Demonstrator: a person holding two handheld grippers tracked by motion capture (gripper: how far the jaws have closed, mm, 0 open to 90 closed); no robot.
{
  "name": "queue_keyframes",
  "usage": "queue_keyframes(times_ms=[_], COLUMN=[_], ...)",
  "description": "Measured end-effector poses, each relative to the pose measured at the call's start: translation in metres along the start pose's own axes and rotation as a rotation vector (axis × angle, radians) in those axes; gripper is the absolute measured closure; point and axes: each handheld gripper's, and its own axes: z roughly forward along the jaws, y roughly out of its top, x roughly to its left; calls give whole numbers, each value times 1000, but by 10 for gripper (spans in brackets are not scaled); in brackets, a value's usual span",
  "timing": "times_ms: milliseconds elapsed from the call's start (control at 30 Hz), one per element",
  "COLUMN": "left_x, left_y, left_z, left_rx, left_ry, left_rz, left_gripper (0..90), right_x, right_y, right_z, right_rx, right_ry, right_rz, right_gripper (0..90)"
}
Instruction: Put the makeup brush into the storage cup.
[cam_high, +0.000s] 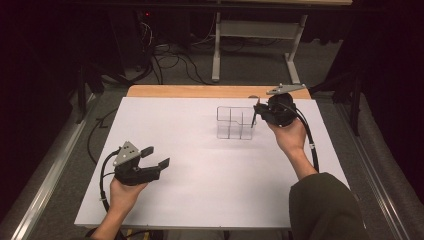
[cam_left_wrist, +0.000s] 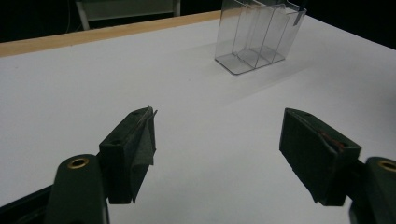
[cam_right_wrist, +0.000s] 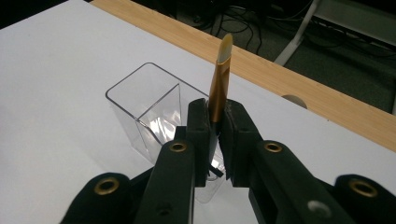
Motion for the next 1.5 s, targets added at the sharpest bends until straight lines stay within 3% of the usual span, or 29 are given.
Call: queue_keyframes(times_ms=[933, 1500], left_x=[0, 1], left_y=[0, 0], left_z=[0, 0], left_rx=[1, 1], left_ry=[-2, 0], left_rz=[-1, -9], left_gripper=[274, 274], right_x=[2, -3], right_y=[-8, -18], right_z=[-11, -24], right_rx=[-54, -87], right_ry=[45, 29], right_rz=[24, 37], right_gripper=[618, 533])
